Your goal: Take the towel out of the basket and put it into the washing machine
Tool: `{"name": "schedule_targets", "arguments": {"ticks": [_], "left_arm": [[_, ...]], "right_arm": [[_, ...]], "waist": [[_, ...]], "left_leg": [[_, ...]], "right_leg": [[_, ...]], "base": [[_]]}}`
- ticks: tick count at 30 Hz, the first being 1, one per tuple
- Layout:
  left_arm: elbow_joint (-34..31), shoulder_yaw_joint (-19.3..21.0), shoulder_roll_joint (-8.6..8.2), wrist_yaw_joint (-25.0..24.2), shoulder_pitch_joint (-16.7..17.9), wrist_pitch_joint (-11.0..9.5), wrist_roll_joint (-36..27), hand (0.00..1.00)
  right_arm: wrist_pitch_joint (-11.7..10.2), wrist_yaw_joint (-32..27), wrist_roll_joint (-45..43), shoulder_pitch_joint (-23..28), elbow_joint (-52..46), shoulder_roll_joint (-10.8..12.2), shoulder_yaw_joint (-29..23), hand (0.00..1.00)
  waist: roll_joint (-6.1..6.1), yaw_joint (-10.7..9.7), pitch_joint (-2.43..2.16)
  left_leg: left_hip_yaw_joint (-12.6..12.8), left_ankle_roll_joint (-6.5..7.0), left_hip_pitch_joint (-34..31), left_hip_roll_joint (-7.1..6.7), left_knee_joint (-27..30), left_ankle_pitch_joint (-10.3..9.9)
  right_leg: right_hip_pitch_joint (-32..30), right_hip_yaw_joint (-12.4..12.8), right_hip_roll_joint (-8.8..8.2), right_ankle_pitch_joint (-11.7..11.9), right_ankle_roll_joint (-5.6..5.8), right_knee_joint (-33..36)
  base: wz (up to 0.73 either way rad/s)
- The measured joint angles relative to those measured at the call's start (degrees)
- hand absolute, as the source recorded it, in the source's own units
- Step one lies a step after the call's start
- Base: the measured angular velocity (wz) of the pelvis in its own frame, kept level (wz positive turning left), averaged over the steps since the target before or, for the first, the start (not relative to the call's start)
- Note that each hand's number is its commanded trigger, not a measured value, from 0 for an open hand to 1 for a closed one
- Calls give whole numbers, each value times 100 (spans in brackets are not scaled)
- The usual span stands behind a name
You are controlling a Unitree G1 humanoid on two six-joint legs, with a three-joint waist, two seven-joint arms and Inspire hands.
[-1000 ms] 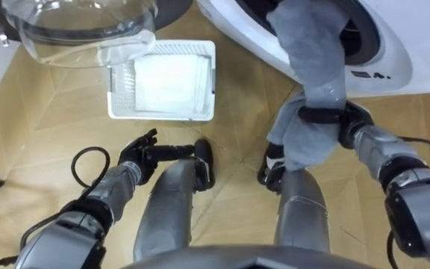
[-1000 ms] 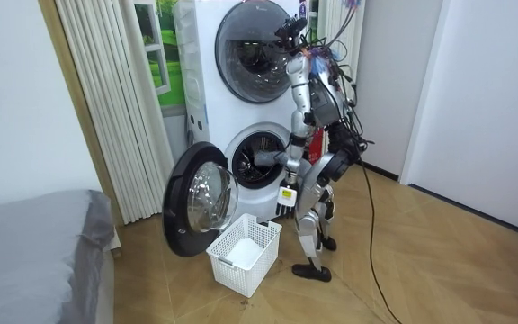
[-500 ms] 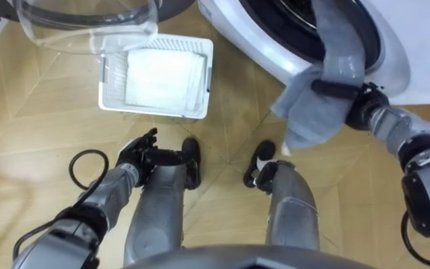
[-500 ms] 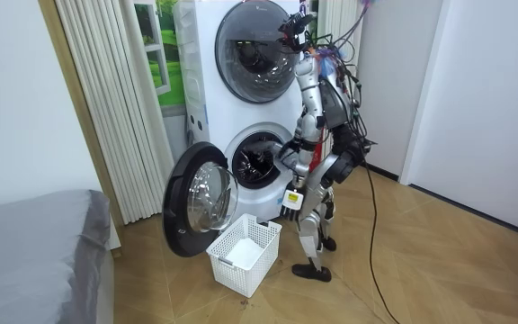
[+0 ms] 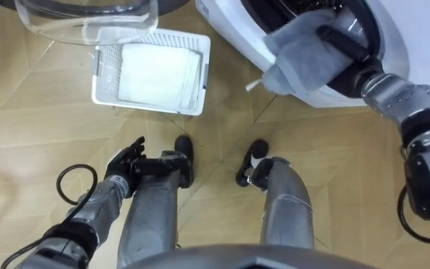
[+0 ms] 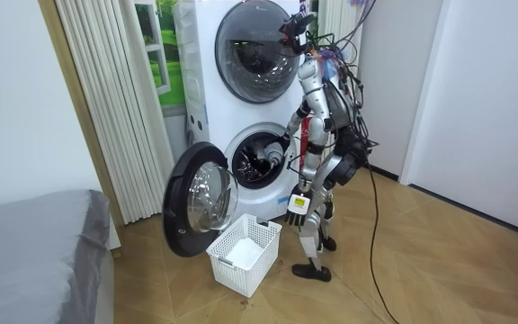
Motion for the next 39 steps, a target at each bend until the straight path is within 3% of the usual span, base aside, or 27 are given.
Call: {"name": "schedule_targets", "arguments": {"ticks": [1,2,3,7,9,12,19,21,39], "left_arm": [[-4,21,-15,11,0,1,44,0],[-6,27,-28,24,0,1,82,0],[-15,30,-42,34,3,0,89,0],[-168,65,-77,192,89,-3,87,0],[-280,252,-225,325,190,-19,168,0],[-276,379,-386,490,201,-11,327,0],[-294,469,-595,875,224,0,480,0],[-325,485,-612,918,233,2,516,0],[-364,593,-717,1067,232,98,834,0]], "right_arm": [[11,-4,62,-16,0,0,0,100],[11,-6,172,-20,0,0,-8,58],[11,-14,231,-20,0,0,-29,0],[87,-346,355,-20,-139,1,-321,0],[161,-709,418,-21,-262,3,-548,0],[162,-1050,608,-23,-330,14,-931,0],[159,-1995,776,-258,-330,35,-1529,0],[157,-2196,776,-336,-330,34,-1603,0],[-10,-2995,819,-508,-329,34,-1796,0]], "waist": [[0,3,0],[2,8,-1],[2,20,-1],[13,-11,-6],[32,8,-16],[147,15,-42],[286,-40,-91],[295,-36,-92],[355,-49,-120]], "left_leg": [[0,1,0,-8,5,0],[-3,3,0,-27,44,2],[-3,7,-1,-34,90,0],[-59,22,-35,-83,152,-8],[-78,37,-59,-90,213,-18],[-120,67,-106,-122,275,-26],[-98,184,-258,-220,511,-84],[-61,220,-291,-220,591,-108],[-72,298,-372,-220,698,-94]], "right_leg": [[0,-9,-21,-7,-7,24],[0,-24,-64,-32,-12,84],[0,-20,-81,-50,-6,135],[-5,-22,-149,-129,19,252],[-4,-29,-163,-154,30,268],[1,-38,-180,-140,54,285],[-146,42,-338,-202,144,563],[-201,90,-359,-244,205,630],[-199,115,-343,-217,264,621]], "base": [[8],[10],[10],[14],[9],[6],[7],[0],[0]]}}
